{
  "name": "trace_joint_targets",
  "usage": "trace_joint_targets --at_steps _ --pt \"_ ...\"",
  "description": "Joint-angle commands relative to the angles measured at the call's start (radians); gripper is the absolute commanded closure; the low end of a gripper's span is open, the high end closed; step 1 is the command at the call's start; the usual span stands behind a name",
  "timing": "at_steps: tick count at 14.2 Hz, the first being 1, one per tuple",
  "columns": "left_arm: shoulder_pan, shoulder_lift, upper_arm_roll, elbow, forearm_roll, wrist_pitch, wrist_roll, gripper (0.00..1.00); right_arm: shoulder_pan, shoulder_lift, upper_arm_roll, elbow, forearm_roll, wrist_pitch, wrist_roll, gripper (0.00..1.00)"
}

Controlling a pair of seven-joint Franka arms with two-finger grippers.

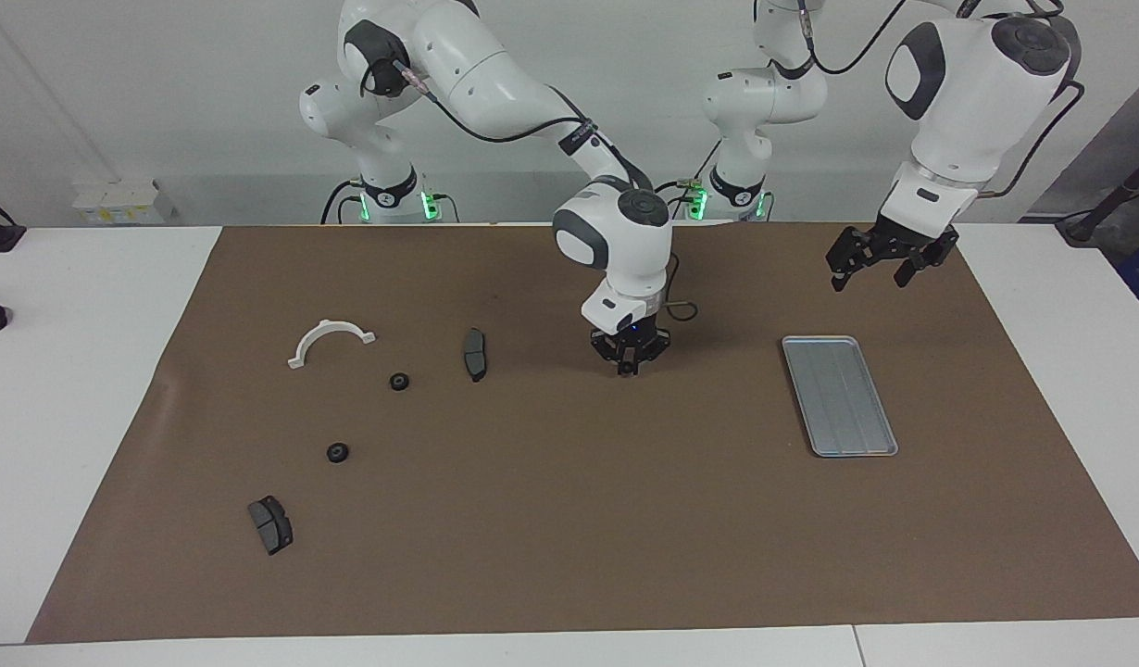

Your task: Pick bearing gear from pile to tray

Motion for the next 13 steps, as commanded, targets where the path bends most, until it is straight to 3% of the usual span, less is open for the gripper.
trace_joint_targets --at_steps 1,2,5,10,13 --pt "0.009 -0.026 -0.003 -0.030 0.014 0.015 0.006 0.00 0.006 -0.030 -0.001 -0.052 -0.029 0.025 0.021 0.77" --pt "0.009 -0.026 -0.003 -0.030 0.014 0.015 0.006 0.00 0.008 -0.030 -0.001 -0.046 -0.029 0.018 0.023 0.46" --pt "0.009 -0.026 -0.004 -0.030 0.013 0.017 0.014 0.00 0.003 -0.038 -0.002 -0.045 -0.029 0.017 0.024 0.00" --pt "-0.020 -0.023 -0.012 -0.033 0.010 0.037 -0.013 0.00 -0.090 -0.150 -0.001 -0.098 -0.024 0.012 0.008 0.00" --pt "-0.150 0.000 -0.012 -0.033 0.008 0.079 -0.185 0.00 -0.168 -0.280 -0.001 -0.225 -0.015 0.014 -0.085 0.00"
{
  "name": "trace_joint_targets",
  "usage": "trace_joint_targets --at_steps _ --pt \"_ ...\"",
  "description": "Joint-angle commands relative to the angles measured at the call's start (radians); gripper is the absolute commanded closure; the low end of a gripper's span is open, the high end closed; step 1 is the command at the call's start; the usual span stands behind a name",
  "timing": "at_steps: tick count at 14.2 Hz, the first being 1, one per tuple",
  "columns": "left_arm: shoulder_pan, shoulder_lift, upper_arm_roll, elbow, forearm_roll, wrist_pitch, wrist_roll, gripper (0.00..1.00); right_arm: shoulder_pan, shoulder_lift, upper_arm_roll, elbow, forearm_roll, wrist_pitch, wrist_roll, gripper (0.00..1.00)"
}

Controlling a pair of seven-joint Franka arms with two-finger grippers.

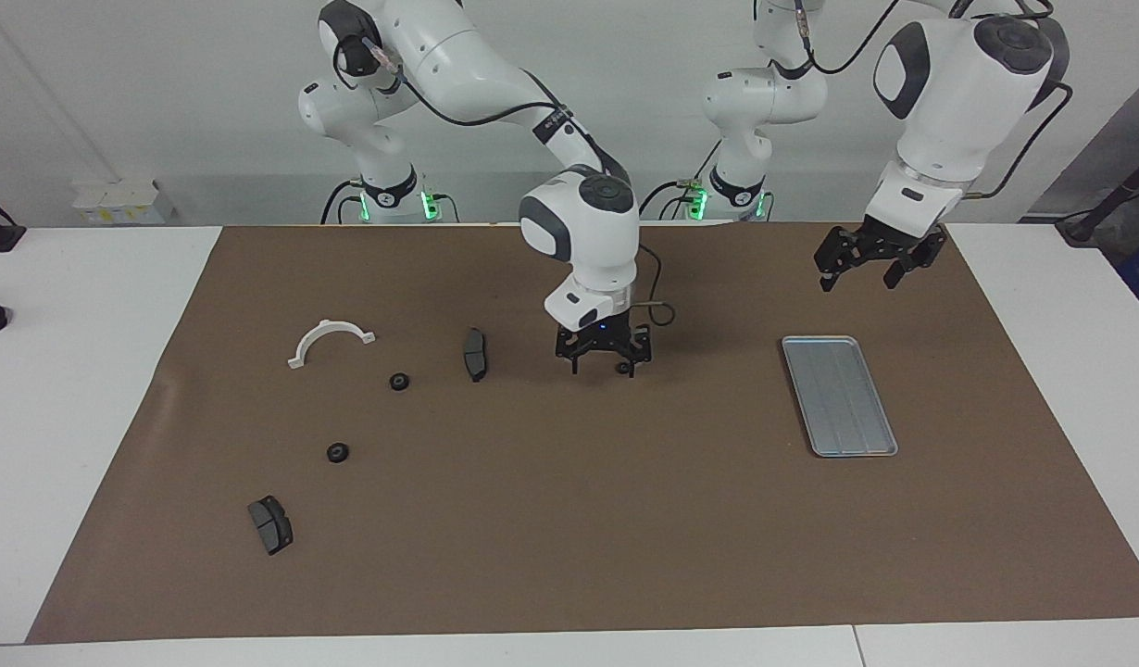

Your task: Pick bearing gear from pile to tray

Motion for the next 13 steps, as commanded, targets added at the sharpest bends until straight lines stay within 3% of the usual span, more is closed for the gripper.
trace_joint_targets --at_steps 1,5,9,13 --pt "-0.150 0.034 0.006 -0.028 0.009 0.073 -0.164 0.00 -0.082 -0.164 0.012 -0.181 -0.013 0.009 -0.093 0.00" --pt "-0.309 0.153 0.008 -0.029 0.009 0.233 -0.315 0.00 -0.195 -0.265 0.014 -0.295 -0.011 0.011 -0.222 0.00" --pt "-0.332 0.180 0.006 -0.124 0.007 0.417 -0.333 0.00 -0.301 -0.279 0.014 -0.318 0.036 0.008 -0.383 0.00" --pt "-0.392 0.293 0.008 -0.124 0.006 0.520 -0.368 0.00 -0.409 -0.288 0.014 -0.368 0.050 0.022 -0.569 0.00"
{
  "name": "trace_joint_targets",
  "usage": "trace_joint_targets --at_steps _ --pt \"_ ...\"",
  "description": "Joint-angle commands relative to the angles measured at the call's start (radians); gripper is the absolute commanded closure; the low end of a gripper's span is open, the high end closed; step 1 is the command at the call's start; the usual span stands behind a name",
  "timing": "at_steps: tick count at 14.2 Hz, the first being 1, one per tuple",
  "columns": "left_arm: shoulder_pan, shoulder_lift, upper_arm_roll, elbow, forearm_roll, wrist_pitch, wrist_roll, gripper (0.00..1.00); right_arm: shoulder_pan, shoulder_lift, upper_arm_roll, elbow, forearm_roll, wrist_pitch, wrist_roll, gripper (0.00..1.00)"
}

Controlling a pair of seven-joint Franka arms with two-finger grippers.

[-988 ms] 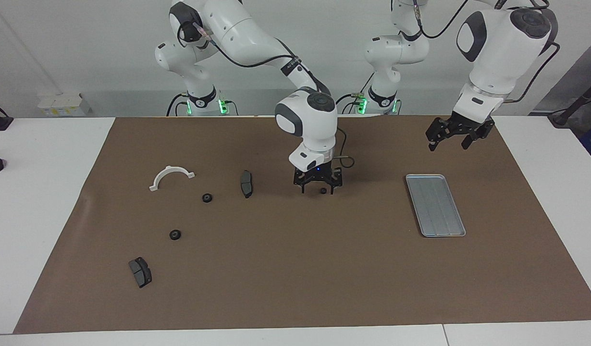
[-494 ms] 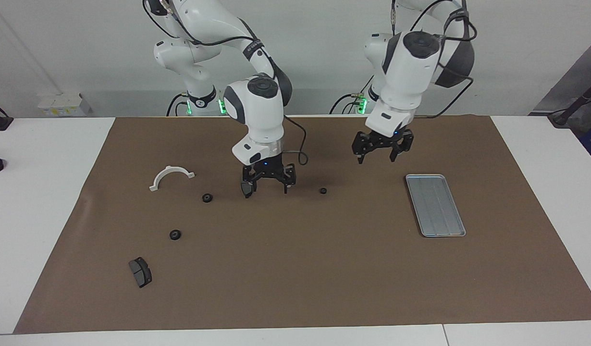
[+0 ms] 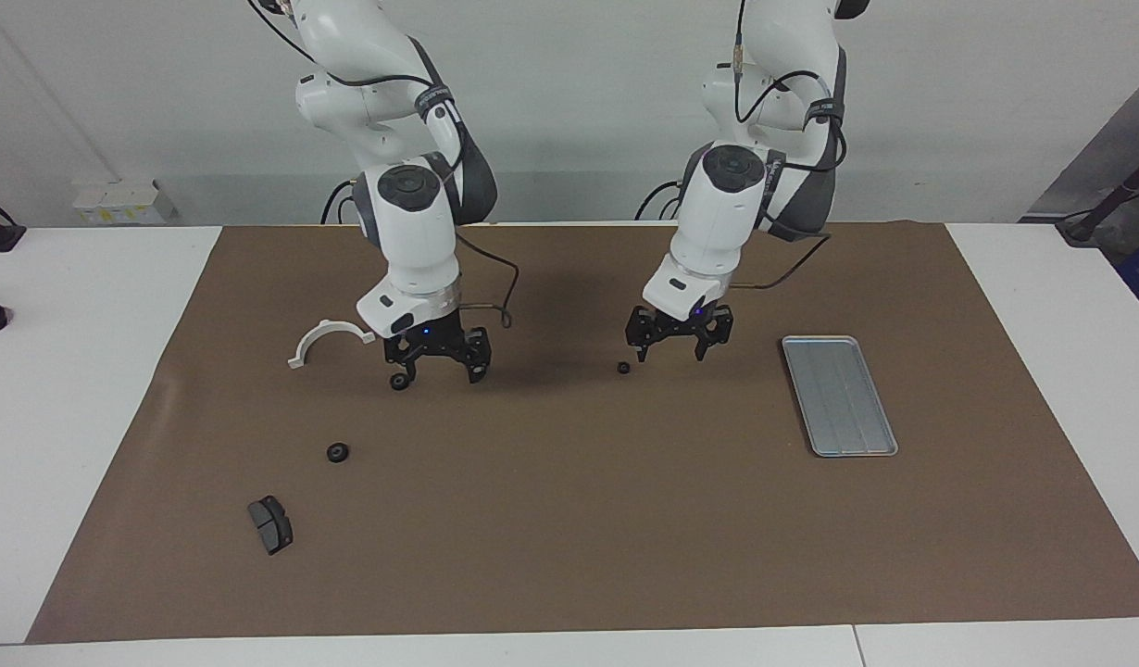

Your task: Pick bearing gear from pile to tray

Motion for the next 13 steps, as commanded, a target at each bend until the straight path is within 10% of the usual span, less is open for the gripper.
trace_joint_targets --at_steps 1,8,13 --pt "-0.047 0.051 0.017 -0.006 0.007 0.055 -0.029 0.00 -0.077 -0.033 0.014 -0.073 0.029 0.025 -0.115 0.00" --pt "-0.096 0.072 0.014 -0.130 0.010 0.110 -0.025 0.00 -0.143 -0.011 0.014 -0.183 0.030 0.135 -0.197 0.00" --pt "-0.111 0.062 0.013 -0.157 0.009 0.115 -0.021 0.25 -0.139 -0.011 0.015 -0.240 0.033 0.161 -0.195 0.03"
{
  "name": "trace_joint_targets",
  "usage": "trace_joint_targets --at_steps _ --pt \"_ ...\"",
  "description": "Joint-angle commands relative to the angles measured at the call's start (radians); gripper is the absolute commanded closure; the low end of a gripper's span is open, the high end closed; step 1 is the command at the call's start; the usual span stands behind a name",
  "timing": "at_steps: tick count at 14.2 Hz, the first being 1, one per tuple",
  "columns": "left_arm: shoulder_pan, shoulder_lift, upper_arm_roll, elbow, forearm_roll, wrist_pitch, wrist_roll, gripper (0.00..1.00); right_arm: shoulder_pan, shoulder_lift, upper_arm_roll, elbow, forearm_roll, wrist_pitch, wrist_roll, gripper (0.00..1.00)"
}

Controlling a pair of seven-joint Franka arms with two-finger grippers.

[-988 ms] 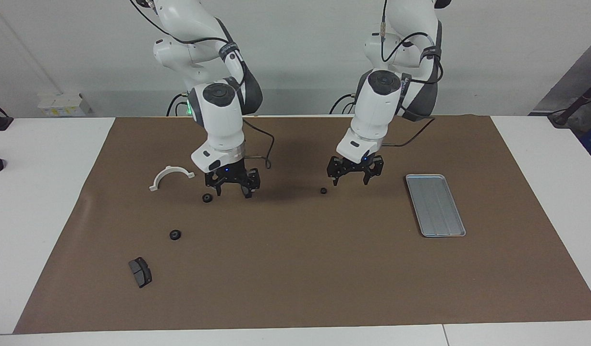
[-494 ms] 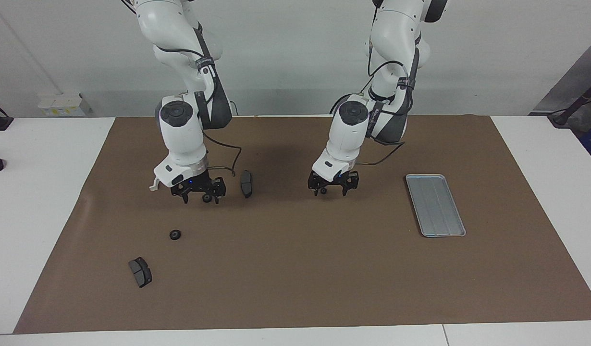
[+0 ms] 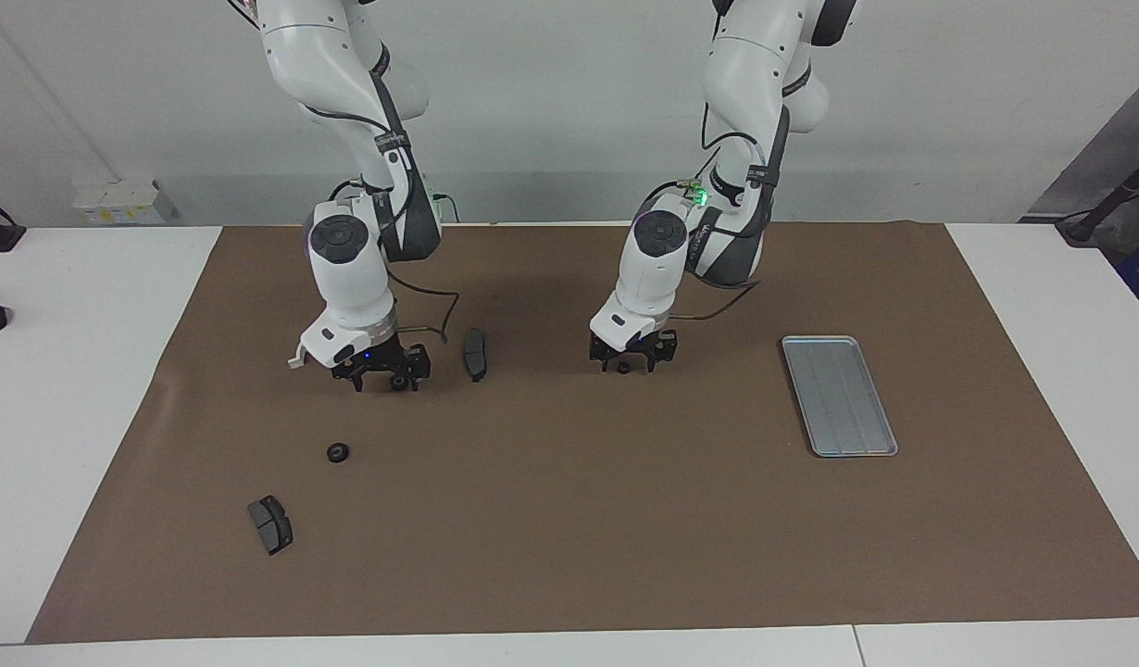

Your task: Pick bearing gear from pile to tray

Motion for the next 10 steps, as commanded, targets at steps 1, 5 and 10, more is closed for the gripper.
trace_joint_targets --at_steps 1,5,10 --pt "-0.027 -0.040 0.014 -0.043 0.009 0.018 -0.007 0.32 -0.010 -0.015 0.009 -0.035 0.037 0.026 -0.031 0.10" --pt "-0.027 -0.039 0.015 -0.043 0.009 0.024 -0.005 0.51 -0.011 -0.013 0.009 -0.047 0.112 0.029 -0.059 0.29" --pt "-0.027 -0.039 0.015 -0.043 0.009 0.027 -0.005 0.55 -0.005 -0.019 0.009 -0.069 0.114 0.029 -0.068 0.33"
